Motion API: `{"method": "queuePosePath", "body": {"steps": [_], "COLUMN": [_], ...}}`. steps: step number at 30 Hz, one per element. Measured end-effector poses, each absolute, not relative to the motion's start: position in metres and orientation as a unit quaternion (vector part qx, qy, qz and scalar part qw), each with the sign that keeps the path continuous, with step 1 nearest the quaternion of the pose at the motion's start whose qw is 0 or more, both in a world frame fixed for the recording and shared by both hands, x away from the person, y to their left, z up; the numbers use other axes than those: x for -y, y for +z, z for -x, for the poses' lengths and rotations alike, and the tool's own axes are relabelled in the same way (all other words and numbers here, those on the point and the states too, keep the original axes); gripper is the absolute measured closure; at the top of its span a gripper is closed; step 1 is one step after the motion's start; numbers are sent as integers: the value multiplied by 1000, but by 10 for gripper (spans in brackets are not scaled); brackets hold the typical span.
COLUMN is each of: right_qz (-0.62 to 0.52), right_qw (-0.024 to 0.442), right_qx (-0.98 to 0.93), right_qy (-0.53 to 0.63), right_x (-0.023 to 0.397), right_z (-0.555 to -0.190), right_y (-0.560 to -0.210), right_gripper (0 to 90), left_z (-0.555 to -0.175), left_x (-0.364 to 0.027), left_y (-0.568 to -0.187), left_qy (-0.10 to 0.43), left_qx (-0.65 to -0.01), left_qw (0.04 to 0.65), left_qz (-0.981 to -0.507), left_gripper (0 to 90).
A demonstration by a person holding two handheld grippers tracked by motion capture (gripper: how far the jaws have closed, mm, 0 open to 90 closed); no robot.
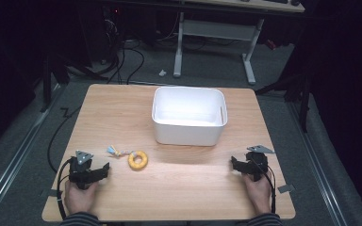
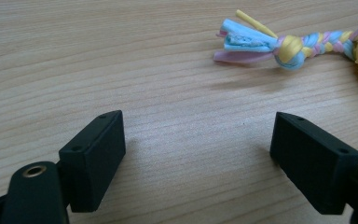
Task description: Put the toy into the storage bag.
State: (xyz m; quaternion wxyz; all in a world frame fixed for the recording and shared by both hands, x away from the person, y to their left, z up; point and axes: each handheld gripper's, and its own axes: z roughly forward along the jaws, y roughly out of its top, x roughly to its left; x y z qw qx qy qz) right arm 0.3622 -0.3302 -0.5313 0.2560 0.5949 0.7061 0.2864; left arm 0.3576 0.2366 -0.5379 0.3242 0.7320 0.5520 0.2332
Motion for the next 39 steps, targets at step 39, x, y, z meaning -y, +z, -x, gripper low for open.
{"method": "queuePosePath", "body": {"steps": [39], "right_qz": [-591], "right_qw": [255], "right_qx": [-708], "right_qy": [290], "right_x": [330], "right_z": [-359], "right_y": [-531], "right_gripper": [187], "left_z": [-353], "left_x": [-244], "left_y": [-533], "left_qy": [204], "left_qx": [-565], "left_qw": [328], "left_qz": [-729], "left_gripper": [158]}}
